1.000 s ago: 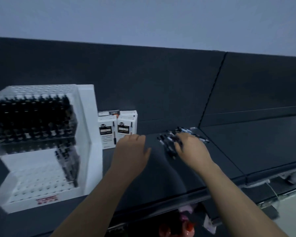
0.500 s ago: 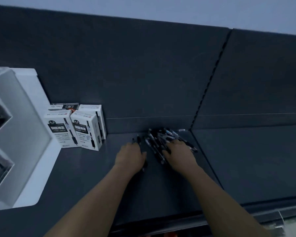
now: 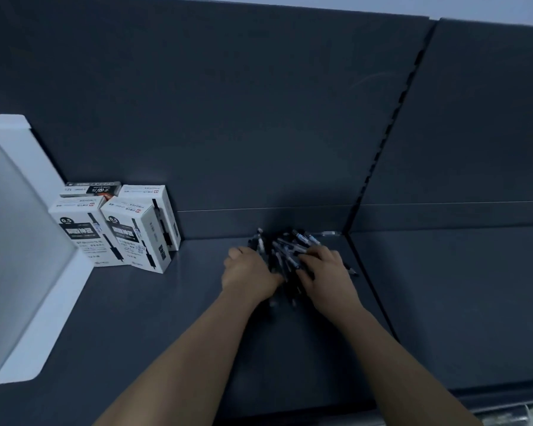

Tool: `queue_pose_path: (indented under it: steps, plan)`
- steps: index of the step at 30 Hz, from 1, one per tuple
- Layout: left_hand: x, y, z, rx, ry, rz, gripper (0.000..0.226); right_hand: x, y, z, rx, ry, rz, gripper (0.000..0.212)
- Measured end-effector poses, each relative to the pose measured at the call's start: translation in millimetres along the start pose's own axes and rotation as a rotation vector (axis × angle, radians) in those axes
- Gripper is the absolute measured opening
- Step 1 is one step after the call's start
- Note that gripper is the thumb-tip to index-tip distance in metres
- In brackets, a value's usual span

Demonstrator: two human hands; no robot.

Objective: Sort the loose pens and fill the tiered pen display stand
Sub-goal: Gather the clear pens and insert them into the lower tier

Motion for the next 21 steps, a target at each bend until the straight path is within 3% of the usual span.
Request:
queue_pose_path:
  steps: [8,14,21]
  plan:
    - [11.4,9.4,-16.8,0.098,0.122,-0.008,0.045,7.1,-6.5,8.7,-0.037,-0.045,-0.039,0.025]
    - [36.6,0.3,-34.2,0.097,-0.028,0.057,0.006,13.0,-4.8,8.7,-0.007,-0.075,-0.03,0.029]
    - [55.9,-17.3,-44.5,0.146,0.036,0.118,0.012,28.8,-4.6,5.3,0.007,-0.118,-0.046,0.034]
Point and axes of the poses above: each hand's wrist, its own y-axis towards the middle knuckle, its own z-axis out of the palm, x = y × z, the point moved 2 cm from there along y, towards the middle knuckle, and after that the axes turned 10 degrees about -x, right-handed, at the moved point
